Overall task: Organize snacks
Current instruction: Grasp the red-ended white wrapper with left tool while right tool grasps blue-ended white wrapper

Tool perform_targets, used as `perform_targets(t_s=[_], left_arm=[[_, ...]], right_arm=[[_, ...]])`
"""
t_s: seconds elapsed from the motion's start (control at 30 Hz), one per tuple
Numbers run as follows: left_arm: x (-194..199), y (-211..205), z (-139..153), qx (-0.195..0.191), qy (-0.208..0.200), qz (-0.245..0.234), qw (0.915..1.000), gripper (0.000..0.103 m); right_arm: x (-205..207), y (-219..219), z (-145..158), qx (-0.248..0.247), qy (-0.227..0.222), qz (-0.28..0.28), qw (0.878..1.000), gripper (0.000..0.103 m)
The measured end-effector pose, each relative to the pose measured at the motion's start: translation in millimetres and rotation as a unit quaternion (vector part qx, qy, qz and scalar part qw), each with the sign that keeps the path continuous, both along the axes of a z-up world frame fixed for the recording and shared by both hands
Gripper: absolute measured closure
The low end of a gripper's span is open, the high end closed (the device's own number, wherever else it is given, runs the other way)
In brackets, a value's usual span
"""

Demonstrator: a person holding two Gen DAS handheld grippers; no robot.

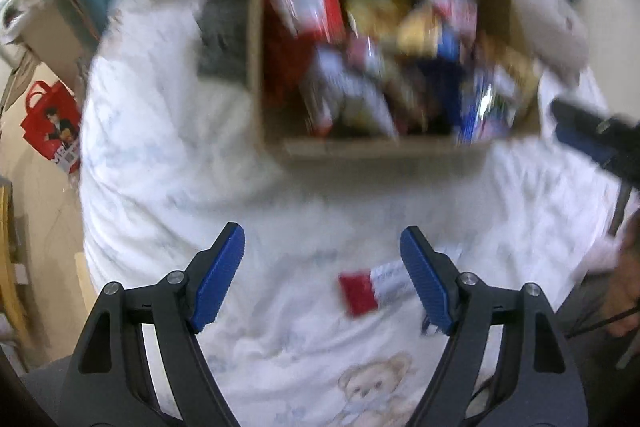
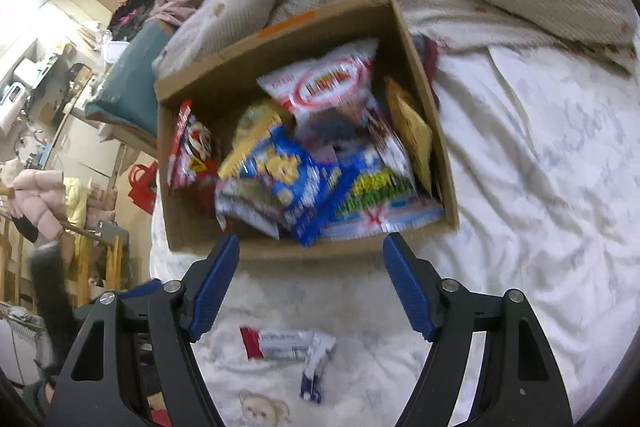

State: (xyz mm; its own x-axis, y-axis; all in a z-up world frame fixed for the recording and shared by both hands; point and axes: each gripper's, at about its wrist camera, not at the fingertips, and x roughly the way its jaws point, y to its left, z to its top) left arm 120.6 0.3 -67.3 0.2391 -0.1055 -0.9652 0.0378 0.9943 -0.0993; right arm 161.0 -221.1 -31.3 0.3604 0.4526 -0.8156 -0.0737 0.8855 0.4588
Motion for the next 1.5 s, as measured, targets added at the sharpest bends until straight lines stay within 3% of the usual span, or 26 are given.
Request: perform_targets(t_s=[0.1,0.17,0.27,0.3,0.37,0.4,0.47,0.5,0.53,0.7,0.8,0.87,1.03,1.2,1.27,1.37,1.4,1.5], left_arm=[[-6.6,-20.5,-29.2,0.006,0.038,-0.025,0.9989,0.026],[-9.0,-44.1,-47.2,0.027,0.061,-0.078,0.9947,0.026],[-14.0,-77.9,-62.7,0.085,0.061,-0.182,0.9777,0.026],[-16.9,-88.4,-65.9,0.100,0.061,-0.223,0.9678,0.026],[-20.0,-103.2,-70.2,0.119,0.051,-0.282,0.9504,0.026],[-19.5,-107.5,-72.3,0.121,0.049,-0.298,0.9457,0.026],[-18.8,-113.8,-75.4,0.117,0.042,-0.317,0.9401,0.040],[-19.2,-118.4,-79.9,0.114,0.051,-0.333,0.9346,0.063],[-19.1,-120.2,-81.4,0.110,0.057,-0.335,0.9341,0.068],[-23.1,-120.3,-68.9,0.095,0.054,-0.327,0.9387,0.072],[-19.3,-101.1,-58.1,0.086,0.059,-0.269,0.9575,0.072],[-16.0,-79.5,-48.6,0.071,0.072,-0.199,0.9748,0.072],[-25.4,-47.3,-17.7,0.053,0.052,-0.095,0.9927,0.072],[-43.2,-13.1,-4.2,-0.009,0.046,-0.003,0.9989,0.072],[-49.3,-1.0,-2.8,-0.012,0.041,0.021,0.9989,0.072],[-46.7,18.3,-0.9,-0.010,0.036,0.032,0.9988,0.072],[-46.5,20.2,0.2,-0.006,0.032,0.035,0.9989,0.072],[-35.4,20.4,1.1,-0.002,0.023,0.044,0.9988,0.072]], right_arm=[[-14.4,-6.9,-9.1,0.002,0.026,-0.013,1.000,0.026],[-23.1,-11.0,-13.7,0.004,0.037,-0.020,0.999,0.026],[-33.9,-18.0,-18.2,0.013,0.049,-0.031,0.998,0.026],[-37.4,-20.4,-19.3,0.017,0.052,-0.034,0.998,0.026],[-41.6,-21.6,-19.7,0.019,0.055,-0.037,0.998,0.026],[-43.3,-21.7,-20.2,0.018,0.056,-0.038,0.998,0.026],[-44.5,-21.4,-21.4,0.013,0.059,-0.039,0.997,0.026],[-44.7,-21.5,-22.7,0.010,0.061,-0.040,0.997,0.026],[-44.4,-21.3,-24.5,0.007,0.065,-0.042,0.997,0.026],[-39.6,-18.7,-41.2,-0.009,0.096,-0.042,0.994,0.026],[-39.1,-11.3,-58.6,-0.016,0.132,-0.031,0.991,0.026],[-40.2,0.6,-74.3,-0.016,0.161,-0.014,0.987,0.026],[-47.4,34.4,-102.4,-0.034,0.203,0.029,0.978,0.032],[-59.1,66.5,-115.1,-0.108,0.202,0.071,0.971,0.040],[-63.0,76.0,-115.3,-0.140,0.191,0.090,0.967,0.046],[-66.0,84.6,-113.6,-0.194,0.162,0.114,0.961,0.079],[-65.4,88.1,-109.5,-0.202,0.146,0.125,0.960,0.085],[-61.4,87.4,-92.8,-0.190,0.108,0.116,0.969,0.085]])
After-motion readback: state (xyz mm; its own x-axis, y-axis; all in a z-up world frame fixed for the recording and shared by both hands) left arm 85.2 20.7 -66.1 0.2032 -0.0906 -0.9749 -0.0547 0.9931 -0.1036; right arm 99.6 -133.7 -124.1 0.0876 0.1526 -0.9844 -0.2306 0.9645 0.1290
